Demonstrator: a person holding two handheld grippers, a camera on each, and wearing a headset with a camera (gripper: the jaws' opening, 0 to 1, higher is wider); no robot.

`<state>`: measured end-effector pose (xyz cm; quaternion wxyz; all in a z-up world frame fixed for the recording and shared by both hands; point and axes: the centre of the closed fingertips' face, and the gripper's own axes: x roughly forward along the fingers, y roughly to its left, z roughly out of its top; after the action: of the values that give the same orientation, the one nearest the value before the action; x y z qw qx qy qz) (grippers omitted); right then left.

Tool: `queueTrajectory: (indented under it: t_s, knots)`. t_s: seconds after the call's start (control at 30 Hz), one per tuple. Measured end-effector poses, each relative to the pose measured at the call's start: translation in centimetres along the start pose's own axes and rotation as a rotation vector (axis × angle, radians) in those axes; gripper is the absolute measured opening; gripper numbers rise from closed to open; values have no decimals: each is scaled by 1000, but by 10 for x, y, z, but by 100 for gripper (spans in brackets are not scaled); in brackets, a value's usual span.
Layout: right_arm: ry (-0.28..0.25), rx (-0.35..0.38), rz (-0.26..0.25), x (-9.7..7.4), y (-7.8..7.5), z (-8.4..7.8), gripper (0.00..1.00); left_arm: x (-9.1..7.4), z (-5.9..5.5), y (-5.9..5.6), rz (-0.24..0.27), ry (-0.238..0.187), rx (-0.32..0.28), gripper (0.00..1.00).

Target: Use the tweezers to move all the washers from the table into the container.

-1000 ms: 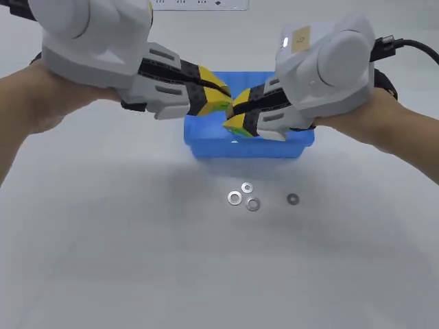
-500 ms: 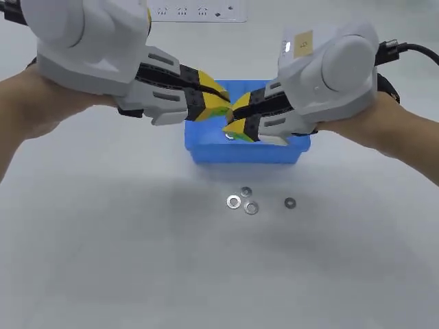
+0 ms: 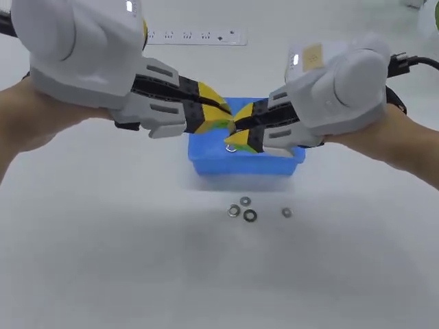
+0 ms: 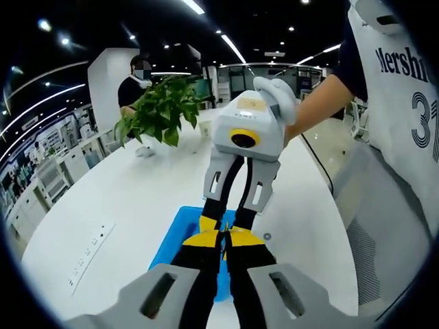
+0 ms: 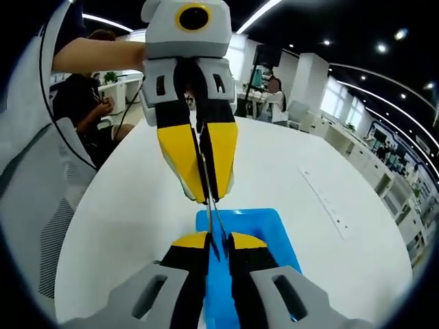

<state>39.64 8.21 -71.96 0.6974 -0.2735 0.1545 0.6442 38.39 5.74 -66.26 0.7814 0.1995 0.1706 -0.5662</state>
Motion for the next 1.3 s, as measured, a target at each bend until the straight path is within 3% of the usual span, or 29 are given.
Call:
queueTrajectory:
  t_s: [0.3,0.6,1.3]
  knots:
    - [2,-26,16,-14,24,7,11,-7,13,-28,-13,-2,27,6]
    - [-14,-11,32,-21,44,10,11,-11,18,-50,-8,-4,33,6]
    - [5,35,60,-6,79,-6,12,-9,-11,-74,-9,16,-29,6]
